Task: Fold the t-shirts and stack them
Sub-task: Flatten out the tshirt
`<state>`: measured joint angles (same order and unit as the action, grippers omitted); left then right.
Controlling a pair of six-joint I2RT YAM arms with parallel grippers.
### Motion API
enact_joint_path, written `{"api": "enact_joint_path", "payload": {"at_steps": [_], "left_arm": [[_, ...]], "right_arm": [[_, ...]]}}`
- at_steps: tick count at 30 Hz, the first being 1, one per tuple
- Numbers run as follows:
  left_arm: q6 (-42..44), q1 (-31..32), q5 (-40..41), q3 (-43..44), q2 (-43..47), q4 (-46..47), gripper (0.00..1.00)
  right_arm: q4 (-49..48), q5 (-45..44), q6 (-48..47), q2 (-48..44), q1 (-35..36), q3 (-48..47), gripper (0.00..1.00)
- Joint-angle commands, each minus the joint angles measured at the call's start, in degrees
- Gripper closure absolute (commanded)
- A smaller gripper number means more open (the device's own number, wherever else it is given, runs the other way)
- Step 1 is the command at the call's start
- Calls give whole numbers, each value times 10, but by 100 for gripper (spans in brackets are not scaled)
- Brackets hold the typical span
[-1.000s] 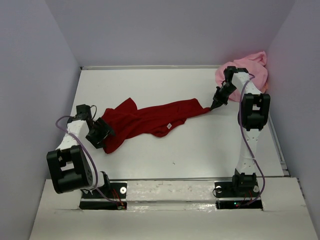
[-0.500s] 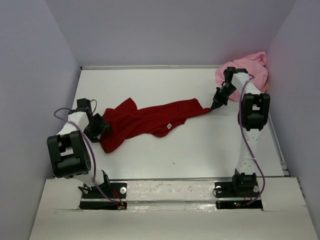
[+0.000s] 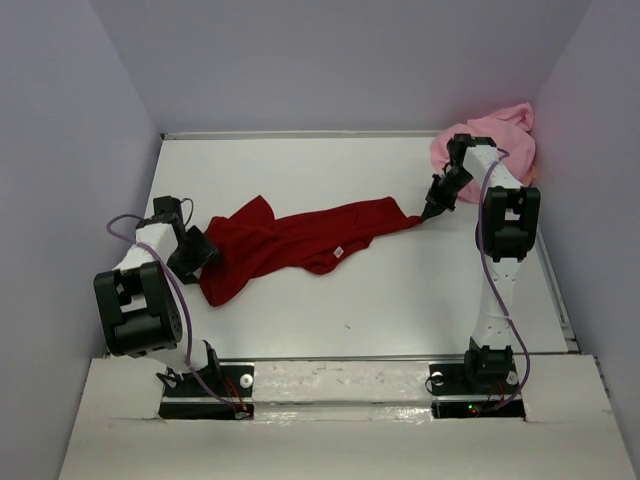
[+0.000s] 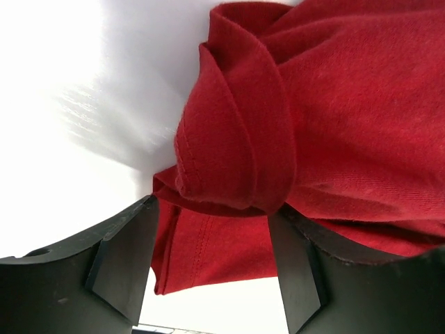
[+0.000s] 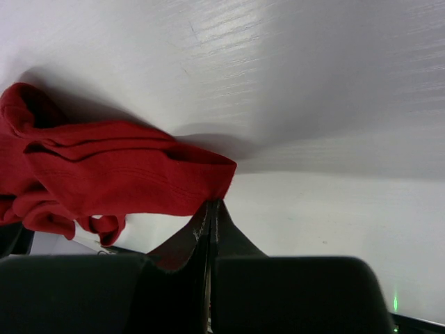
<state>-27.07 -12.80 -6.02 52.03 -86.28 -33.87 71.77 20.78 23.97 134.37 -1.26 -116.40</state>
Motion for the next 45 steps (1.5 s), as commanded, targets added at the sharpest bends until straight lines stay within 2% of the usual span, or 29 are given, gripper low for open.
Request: {"api": "enact_joint_path", "payload": {"at_steps": [1, 3, 5, 6, 7, 8, 22, 30, 35, 45], "left_arm": [[4, 2, -12, -10, 30, -11, 27], [4, 2, -13, -12, 33, -12, 28], [7, 2, -19, -21, 33, -9, 33], [8, 2, -21, -24, 33, -8, 36], [9, 2, -24, -28, 31, -4, 46], [9, 2, -24, -34, 31, -1, 47], [7, 4, -28, -46, 31, -10, 46], [-7, 8, 1, -43, 17, -16, 46], [-5, 8, -2, -42, 3, -12, 58], [-8, 9, -3, -39, -25, -4, 54]], "right_arm": [[5, -2, -6, -27, 1, -14, 100], [2, 0, -5, -26, 1, -13, 100], [1, 1, -5, -25, 1, -13, 100], [1, 1, -4, -25, 1, -13, 100], [1, 1, -4, -25, 1, -13, 100], [0, 1, -4, -25, 1, -13, 100], [-6, 4, -2, -29, 1, -3, 100], [-6, 2, -3, -31, 1, -3, 100], [-6, 2, -3, -32, 1, -1, 100], [-12, 5, -1, -38, 1, 8, 100]]}}
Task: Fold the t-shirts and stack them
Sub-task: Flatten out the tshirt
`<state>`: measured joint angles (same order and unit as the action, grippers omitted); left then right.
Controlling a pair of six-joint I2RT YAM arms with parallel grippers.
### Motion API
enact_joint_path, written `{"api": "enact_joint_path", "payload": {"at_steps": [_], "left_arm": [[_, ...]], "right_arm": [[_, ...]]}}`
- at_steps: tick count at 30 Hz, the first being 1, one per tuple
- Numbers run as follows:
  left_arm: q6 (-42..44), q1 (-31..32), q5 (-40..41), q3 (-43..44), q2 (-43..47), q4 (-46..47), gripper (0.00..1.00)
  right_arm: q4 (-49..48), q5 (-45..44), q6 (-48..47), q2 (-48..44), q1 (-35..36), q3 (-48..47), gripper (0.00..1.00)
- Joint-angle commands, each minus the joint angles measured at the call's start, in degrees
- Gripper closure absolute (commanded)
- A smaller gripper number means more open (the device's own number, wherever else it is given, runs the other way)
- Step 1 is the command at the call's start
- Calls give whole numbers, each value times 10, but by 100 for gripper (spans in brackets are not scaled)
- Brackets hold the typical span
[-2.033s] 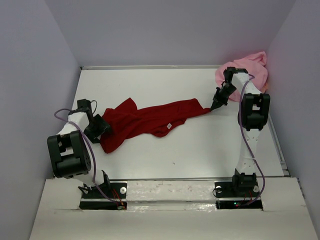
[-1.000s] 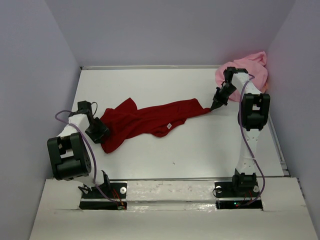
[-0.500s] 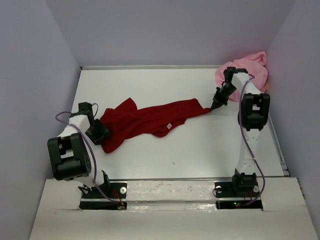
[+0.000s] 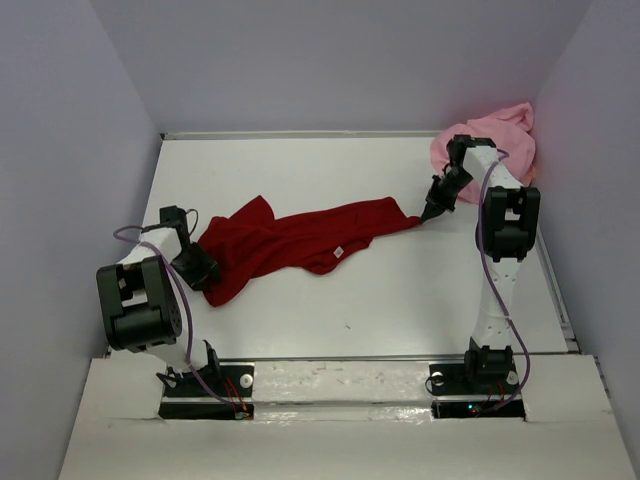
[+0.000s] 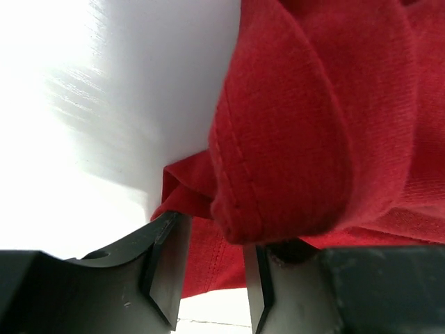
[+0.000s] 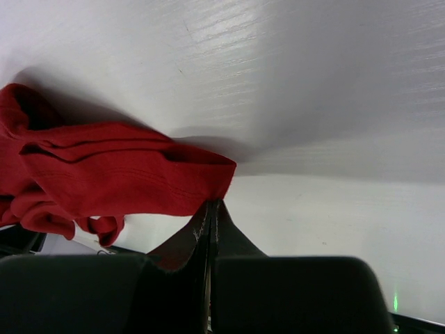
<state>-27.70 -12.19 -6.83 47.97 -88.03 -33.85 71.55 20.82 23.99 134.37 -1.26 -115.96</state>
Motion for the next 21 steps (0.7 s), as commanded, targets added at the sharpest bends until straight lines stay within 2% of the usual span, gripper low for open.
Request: {"api": "enact_joint_path", "payload": {"at_steps": [1, 2, 5, 6, 13, 21], "left_arm": [[-1, 3, 5, 3, -11, -3, 54], [-2, 3, 6, 3, -13, -2, 55], [-1, 4, 3, 5, -20, 3, 83], [-1, 3, 3, 5, -23, 4, 100], [-10, 3, 0, 27, -3, 1, 100], [-10, 7, -6, 128, 41, -15, 100]], "right_arm": [[-10, 5, -3, -38, 1, 4, 100], [-10, 5, -3, -38, 1, 4, 100], [-10, 5, -3, -39, 1, 4, 100], [-10, 6, -3, -39, 1, 5, 100], [-11, 8, -4, -43, 1, 9, 100], [-14, 16, -9, -47, 1, -5, 100]]}}
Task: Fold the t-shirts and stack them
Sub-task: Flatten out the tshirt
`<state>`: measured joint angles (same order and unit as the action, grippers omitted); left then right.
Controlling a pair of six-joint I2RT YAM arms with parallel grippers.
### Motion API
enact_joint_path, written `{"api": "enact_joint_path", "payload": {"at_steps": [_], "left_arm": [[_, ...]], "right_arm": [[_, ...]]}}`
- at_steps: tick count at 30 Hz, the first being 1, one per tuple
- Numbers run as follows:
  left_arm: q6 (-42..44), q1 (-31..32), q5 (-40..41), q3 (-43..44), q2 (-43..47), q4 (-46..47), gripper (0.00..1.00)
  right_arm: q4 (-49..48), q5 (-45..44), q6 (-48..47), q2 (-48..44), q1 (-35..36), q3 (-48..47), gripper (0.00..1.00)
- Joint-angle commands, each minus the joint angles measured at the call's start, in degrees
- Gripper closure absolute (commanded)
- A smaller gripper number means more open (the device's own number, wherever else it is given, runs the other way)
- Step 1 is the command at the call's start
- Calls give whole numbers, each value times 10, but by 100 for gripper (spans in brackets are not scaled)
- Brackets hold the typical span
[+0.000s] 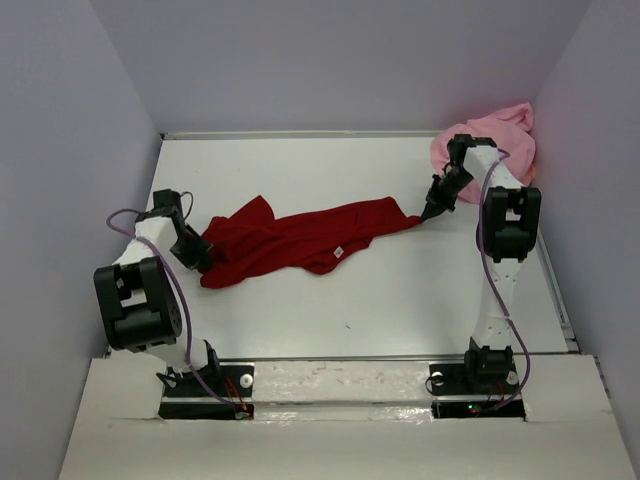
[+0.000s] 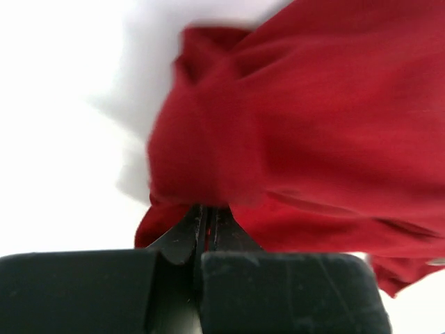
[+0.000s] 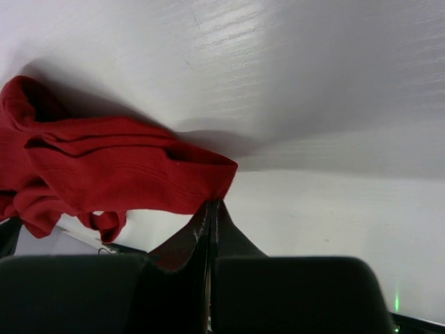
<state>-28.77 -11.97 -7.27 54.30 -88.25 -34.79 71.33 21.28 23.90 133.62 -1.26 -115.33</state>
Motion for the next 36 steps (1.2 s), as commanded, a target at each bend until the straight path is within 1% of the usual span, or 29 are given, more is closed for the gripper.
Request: {"api": "enact_joint_path", "payload": {"at_steps": [1, 5, 8, 13, 18, 19, 20, 21, 25, 29, 32, 34, 36], "left_arm": [[0, 5, -4, 77, 46, -5, 100], [-1, 13, -14, 150, 59, -5, 100], [-4, 26, -17, 183, 61, -7, 100], [-8, 43, -14, 210, 60, -4, 100], [-18, 55, -7, 224, 70, 17, 100], [-22, 55, -9, 226, 73, 25, 100], [-23, 55, -8, 229, 75, 30, 100], [-25, 56, -7, 237, 75, 32, 100], [-30, 56, -3, 279, 66, 42, 100], [-30, 56, 10, 349, 48, 45, 100], [-44, 56, 15, 371, 47, 65, 100], [-59, 56, 13, 382, 53, 91, 100], [-68, 56, 10, 400, 52, 106, 100]], "right_arm": [[-12, 13, -8, -41, 1, -14, 100], [-17, 20, -14, -49, 1, -30, 100], [-18, 25, -15, -56, 1, -45, 100], [-32, 39, -14, -71, 1, -60, 100], [-24, 39, -15, -60, 1, -133, 100], [-16, 39, -15, -56, 1, -168, 100], [-13, 39, -15, -51, 1, -169, 100], [-9, 42, -15, -47, 1, -203, 100], [-24, 66, -14, -44, 1, -255, 100], [-74, 91, -1, -80, 1, -228, 100], [-118, 131, -2, -115, 1, -180, 100], [-141, 137, -3, -134, 1, -151, 100], [-147, 139, -11, -152, 1, -148, 100]]}}
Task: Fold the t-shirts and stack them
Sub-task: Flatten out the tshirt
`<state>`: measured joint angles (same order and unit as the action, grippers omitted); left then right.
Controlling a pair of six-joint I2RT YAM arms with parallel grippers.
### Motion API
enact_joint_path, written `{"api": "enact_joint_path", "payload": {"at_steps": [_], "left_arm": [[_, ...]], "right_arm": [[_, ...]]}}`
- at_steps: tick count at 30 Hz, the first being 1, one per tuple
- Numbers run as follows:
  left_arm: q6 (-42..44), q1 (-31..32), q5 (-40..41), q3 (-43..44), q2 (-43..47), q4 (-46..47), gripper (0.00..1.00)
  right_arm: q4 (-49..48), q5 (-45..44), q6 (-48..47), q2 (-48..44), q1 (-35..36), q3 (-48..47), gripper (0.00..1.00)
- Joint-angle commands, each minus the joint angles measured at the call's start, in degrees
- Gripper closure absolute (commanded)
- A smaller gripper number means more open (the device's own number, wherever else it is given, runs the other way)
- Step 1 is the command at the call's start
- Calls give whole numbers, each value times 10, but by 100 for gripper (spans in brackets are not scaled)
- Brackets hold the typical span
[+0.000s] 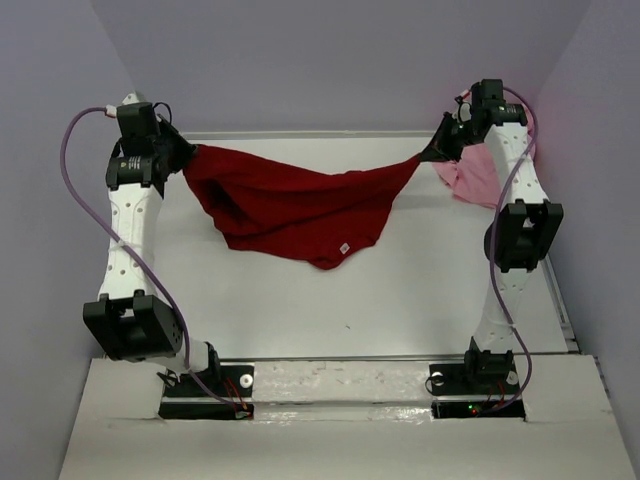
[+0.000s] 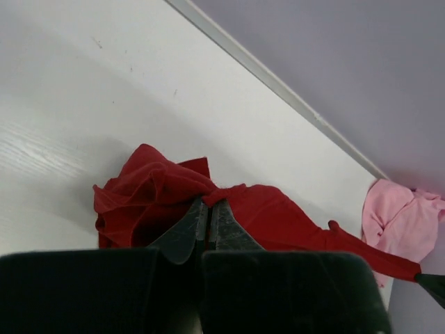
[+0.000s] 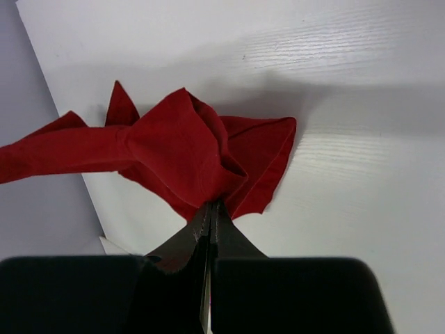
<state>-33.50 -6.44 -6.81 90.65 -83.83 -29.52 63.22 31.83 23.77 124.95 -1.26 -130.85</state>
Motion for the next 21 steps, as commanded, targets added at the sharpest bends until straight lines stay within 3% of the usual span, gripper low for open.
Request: {"api": "enact_joint_path", "payload": {"at_steps": [1, 5, 11, 17, 21], "left_arm": [[-22, 1, 6, 47, 5, 61, 100], [-26, 0, 1, 118, -24, 80, 100], [-51, 1, -27, 188, -49, 133, 100], [-59, 1, -34, 194, -30, 165, 100], [-80, 1, -28, 145, 9, 177, 100]], "right_arm": [[-66, 31, -11, -69, 1, -6, 100], [-108, 36, 13, -76, 1, -61, 100], [-245, 51, 67, -139, 1, -52, 100], [-286, 70, 63, -193, 1, -13, 100], [-291, 98, 112, -227, 1, 19, 100]]}}
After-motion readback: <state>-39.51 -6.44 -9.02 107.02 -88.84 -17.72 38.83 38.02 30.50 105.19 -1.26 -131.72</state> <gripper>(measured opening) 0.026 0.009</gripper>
